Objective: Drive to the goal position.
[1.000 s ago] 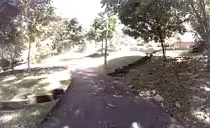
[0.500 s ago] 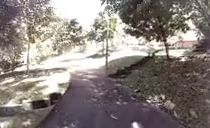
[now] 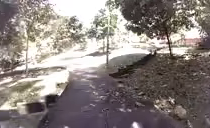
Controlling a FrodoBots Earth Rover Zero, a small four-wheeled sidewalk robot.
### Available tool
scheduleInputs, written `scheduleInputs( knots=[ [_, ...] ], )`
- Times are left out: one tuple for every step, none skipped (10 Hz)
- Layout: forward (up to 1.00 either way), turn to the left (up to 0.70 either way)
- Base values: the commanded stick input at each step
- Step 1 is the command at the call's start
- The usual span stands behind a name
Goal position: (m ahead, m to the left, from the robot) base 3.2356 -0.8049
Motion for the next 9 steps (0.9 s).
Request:
scheduleInputs(
  knots=[
    [0.50, 0.27],
    [0.50, 0.04],
    [0.50, 0.00],
    [0.50, 0.00],
    [0.50, 0.00],
    [0.50, 0.00],
    [0.50, 0.00],
    [0.50, 0.00],
    [0.50, 0.00]
  ],
)
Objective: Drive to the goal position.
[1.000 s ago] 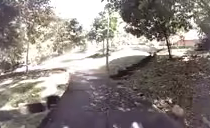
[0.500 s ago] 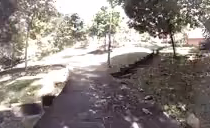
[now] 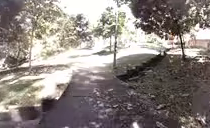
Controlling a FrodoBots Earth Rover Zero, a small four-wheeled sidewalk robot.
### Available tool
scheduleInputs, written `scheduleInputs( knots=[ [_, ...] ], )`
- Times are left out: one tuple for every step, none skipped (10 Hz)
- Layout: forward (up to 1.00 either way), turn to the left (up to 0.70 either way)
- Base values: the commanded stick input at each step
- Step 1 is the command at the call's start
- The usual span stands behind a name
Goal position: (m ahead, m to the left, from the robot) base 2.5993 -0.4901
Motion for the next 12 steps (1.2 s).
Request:
scheduleInputs(
  knots=[
    [0.50, 0.00],
    [0.50, 0.00],
    [0.50, 0.00],
    [0.50, 0.00],
    [0.50, 0.00],
    [0.50, 0.00],
    [0.50, 0.00],
    [0.50, 0.00],
    [0.50, 0.00],
    [0.50, 0.00],
    [0.50, 0.00],
    [0.50, 0.00]
  ],
)
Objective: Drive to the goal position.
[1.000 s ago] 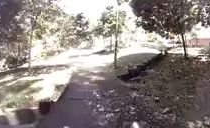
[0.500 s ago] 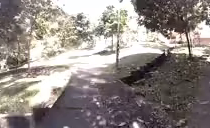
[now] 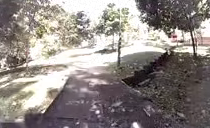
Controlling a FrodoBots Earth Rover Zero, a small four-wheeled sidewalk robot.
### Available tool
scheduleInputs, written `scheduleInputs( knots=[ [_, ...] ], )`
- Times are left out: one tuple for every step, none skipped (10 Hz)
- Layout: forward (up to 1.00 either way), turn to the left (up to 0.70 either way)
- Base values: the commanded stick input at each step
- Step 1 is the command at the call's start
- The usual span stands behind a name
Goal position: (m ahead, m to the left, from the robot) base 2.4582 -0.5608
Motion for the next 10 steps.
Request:
scheduleInputs(
  knots=[
    [0.50, 0.00],
    [0.50, 0.00],
    [0.50, 0.00],
    [0.50, 0.00],
    [0.50, 0.00],
    [0.50, 0.00],
    [0.50, 0.00],
    [0.50, 0.00],
    [0.50, 0.00],
    [0.50, 0.00]
  ],
)
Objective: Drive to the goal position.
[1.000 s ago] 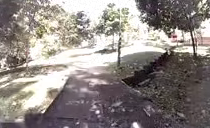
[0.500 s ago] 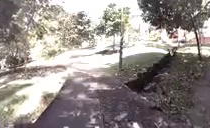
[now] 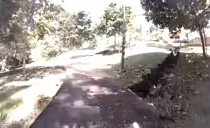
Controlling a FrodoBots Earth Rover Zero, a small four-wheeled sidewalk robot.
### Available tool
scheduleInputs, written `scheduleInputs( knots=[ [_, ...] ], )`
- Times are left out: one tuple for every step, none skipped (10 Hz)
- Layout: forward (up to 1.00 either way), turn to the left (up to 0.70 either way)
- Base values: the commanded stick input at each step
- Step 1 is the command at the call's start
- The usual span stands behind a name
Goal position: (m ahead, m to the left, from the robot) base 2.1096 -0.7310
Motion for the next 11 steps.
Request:
scheduleInputs(
  knots=[
    [0.50, 0.00],
    [0.50, 0.00],
    [0.50, 0.00],
    [0.50, 0.00],
    [0.50, 0.00],
    [0.50, 0.00],
    [0.50, 0.00],
    [0.50, 0.00],
    [0.50, 0.00],
    [0.50, 0.00],
    [0.50, 0.00]
  ],
)
